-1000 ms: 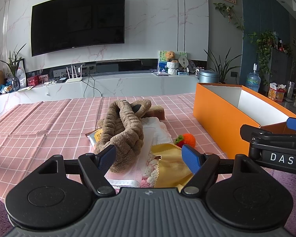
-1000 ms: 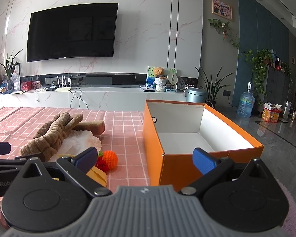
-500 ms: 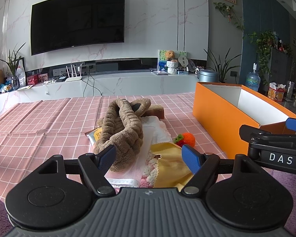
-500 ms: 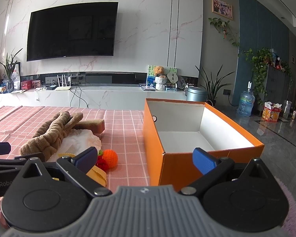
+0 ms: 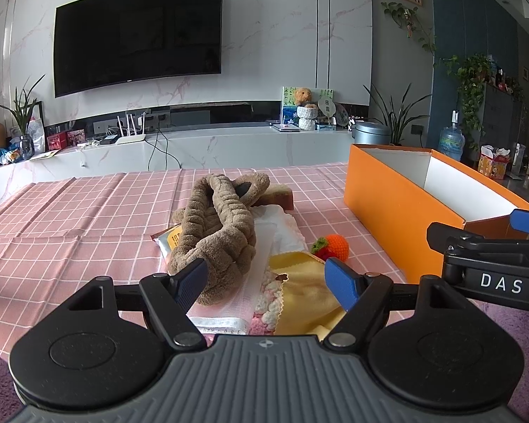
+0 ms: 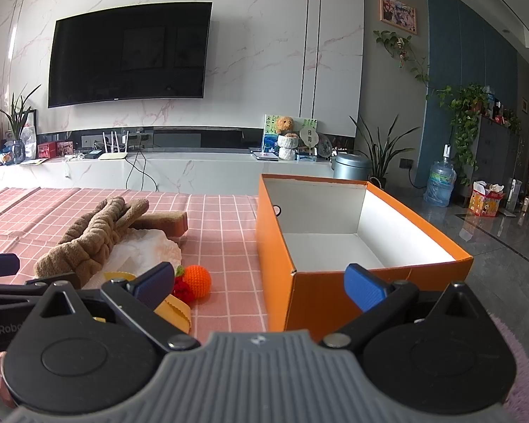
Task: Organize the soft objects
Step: 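Grasp the brown fuzzy braid with the left tool while the right tool grasps the pink sponge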
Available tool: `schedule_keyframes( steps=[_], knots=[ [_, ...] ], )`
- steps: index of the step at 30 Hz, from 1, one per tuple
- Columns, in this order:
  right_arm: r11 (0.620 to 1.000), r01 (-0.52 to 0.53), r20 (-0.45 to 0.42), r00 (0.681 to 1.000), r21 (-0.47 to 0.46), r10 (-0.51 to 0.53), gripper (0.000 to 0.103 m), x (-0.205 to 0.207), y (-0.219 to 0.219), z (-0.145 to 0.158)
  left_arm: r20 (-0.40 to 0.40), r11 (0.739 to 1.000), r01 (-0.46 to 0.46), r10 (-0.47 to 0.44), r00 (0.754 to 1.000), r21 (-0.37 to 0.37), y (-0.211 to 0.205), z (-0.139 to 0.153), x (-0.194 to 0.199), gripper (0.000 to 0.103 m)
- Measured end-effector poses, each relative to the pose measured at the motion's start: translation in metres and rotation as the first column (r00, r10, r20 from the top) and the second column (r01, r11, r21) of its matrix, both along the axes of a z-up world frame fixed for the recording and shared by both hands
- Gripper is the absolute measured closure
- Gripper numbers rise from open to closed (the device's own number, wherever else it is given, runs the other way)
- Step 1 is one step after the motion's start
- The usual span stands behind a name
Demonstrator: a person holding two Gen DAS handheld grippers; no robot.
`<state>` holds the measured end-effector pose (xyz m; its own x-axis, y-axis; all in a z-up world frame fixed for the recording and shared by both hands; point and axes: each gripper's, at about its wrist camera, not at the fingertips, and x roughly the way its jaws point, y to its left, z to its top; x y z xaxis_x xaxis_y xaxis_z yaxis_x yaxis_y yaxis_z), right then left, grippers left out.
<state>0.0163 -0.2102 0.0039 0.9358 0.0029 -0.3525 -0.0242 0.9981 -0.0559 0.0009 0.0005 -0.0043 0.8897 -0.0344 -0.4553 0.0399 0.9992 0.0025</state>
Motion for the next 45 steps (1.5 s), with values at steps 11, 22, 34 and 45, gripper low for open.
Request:
schedule_keyframes(
  steps=[11, 22, 34, 45],
  knots=[
    [0.997, -0.069, -0.051, 0.996, -0.031, 0.068, 0.003, 0.007, 0.011, 0.004, -0.084, 0.996, -0.037, 0.03, 0.996, -0.079, 0.03, 0.016, 0.023, 0.013],
    [0.966, -0.219, -0.069, 0.975, -0.134, 0.212, 0.03, 0.048, 0.052, 0.022, -0.212, 0.992, -0.039, 0.012, 0.977, -0.124, 0.06, 0.019, 0.095, 0.007],
    [0.903, -0.396, -0.215, 0.908, -0.167, 0.359, 0.058, 0.141, 0.101, 0.0, -0.316, 0.981, -0.033, -0.03, 0.948, -0.193, 0.078, -0.004, 0.175, 0.007],
    [0.871, -0.47, -0.264, 0.866, -0.142, 0.424, 0.058, 0.161, 0.125, -0.017, -0.341, 0.985, -0.001, -0.059, 0.938, -0.171, 0.073, -0.017, 0.189, 0.058]
  ],
)
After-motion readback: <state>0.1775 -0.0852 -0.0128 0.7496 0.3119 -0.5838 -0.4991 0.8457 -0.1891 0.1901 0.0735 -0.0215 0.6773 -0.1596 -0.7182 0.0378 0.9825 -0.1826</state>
